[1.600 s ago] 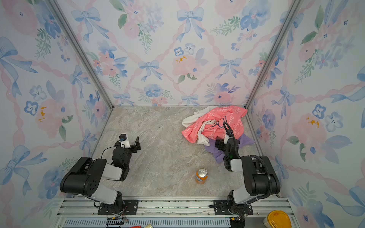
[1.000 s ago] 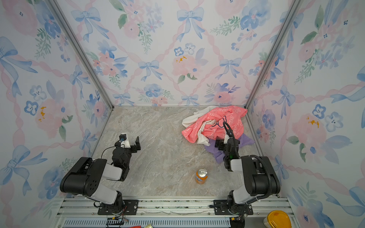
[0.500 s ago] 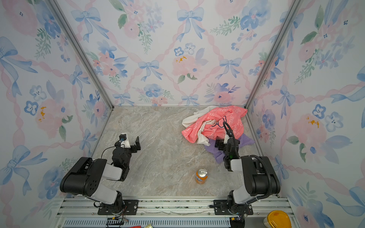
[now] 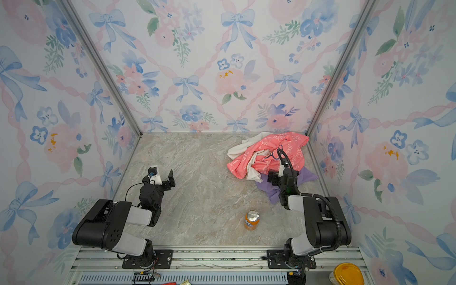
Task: Pick out a specific cloth from the pile
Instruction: 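Grasp the purple cloth with the right gripper while the left arm reaches forward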
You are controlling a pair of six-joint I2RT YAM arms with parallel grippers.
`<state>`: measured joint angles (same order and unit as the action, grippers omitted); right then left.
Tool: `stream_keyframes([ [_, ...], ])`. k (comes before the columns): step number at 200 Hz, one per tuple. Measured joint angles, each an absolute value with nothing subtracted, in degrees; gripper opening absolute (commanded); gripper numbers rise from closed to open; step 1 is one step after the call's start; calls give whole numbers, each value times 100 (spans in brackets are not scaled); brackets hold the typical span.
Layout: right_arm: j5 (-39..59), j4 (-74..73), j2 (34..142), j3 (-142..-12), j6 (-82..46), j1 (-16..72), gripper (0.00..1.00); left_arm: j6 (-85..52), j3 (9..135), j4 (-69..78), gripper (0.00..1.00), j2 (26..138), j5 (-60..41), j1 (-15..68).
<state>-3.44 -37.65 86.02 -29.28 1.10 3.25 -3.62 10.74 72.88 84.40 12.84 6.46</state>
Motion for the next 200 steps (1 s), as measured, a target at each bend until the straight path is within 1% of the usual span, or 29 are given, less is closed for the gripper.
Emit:
stream_keyframes([
  [17, -340, -3448, 8357, -3197, 268, 517, 97, -362, 1076, 7057, 98, 8051, 1339, 648],
  [53, -336, -2818, 7686, -3194, 375, 613, 97, -250, 1092, 6298, 98, 7216, 1468, 792],
  [116, -327, -1450, 5920, -3210, 381, 650, 97, -38, 1245, 4930, 98, 5833, 1516, 1039],
  [163, -749, 80, 4860, -3883, 156, 580, 97, -40, 1299, 4313, 98, 5360, 1247, 1245],
  [192, -1400, 1039, 4713, -4451, -429, 327, 97, -58, 1350, 4119, 98, 5332, 1007, 1411],
  [200, -1466, 1249, 4713, -4530, -578, 196, 99, -60, 1387, 4073, 98, 5336, 932, 1466],
])
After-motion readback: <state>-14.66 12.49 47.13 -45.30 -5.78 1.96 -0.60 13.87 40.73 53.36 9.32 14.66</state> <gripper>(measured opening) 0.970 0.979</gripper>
